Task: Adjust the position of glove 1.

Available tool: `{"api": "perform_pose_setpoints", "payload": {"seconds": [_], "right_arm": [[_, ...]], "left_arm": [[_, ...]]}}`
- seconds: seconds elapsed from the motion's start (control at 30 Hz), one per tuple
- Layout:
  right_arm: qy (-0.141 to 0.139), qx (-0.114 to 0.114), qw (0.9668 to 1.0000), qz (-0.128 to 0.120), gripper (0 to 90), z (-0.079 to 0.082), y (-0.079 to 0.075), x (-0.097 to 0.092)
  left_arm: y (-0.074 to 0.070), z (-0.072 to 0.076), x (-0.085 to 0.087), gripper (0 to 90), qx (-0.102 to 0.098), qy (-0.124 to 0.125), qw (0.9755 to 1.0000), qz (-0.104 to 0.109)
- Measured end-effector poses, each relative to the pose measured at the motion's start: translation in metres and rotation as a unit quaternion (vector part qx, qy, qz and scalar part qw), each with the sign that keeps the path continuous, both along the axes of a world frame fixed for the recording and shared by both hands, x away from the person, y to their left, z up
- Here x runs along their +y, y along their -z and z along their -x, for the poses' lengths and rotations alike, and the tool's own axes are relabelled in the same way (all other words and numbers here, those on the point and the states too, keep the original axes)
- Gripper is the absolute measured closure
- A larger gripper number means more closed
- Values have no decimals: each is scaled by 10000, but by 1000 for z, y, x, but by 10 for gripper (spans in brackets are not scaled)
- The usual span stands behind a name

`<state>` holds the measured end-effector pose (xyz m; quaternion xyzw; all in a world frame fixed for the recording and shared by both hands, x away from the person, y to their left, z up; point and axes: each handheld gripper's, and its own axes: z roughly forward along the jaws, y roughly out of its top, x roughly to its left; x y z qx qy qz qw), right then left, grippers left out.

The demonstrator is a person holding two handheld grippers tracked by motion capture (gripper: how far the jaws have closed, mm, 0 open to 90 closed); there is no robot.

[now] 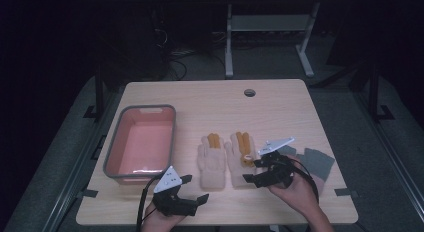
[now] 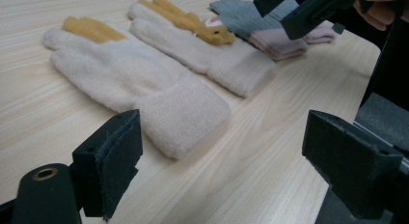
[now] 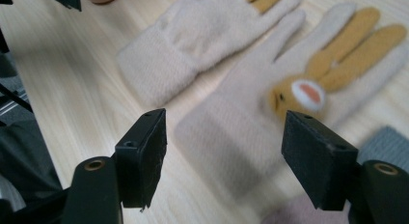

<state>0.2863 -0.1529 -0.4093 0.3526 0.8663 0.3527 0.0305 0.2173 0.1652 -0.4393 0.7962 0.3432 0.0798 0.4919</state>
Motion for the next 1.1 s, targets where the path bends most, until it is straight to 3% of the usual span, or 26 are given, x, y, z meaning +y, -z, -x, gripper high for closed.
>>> {"api": "perform_pose_setpoints", "payload": {"seconds": [0.27, 0.63, 1.1], "right_arm": [[-7, 36, 9998, 213, 332, -17, -7, 12], [2, 88, 9986, 523, 345, -42, -13, 16], [96, 309, 9945, 993, 376, -65, 6, 21]], "left_arm": [[-1, 2, -2, 142, -39, 46, 10000, -30], [-2, 2, -1, 142, -76, 61, 10000, -13], [-2, 3, -2, 142, -66, 71, 10000, 24]]}}
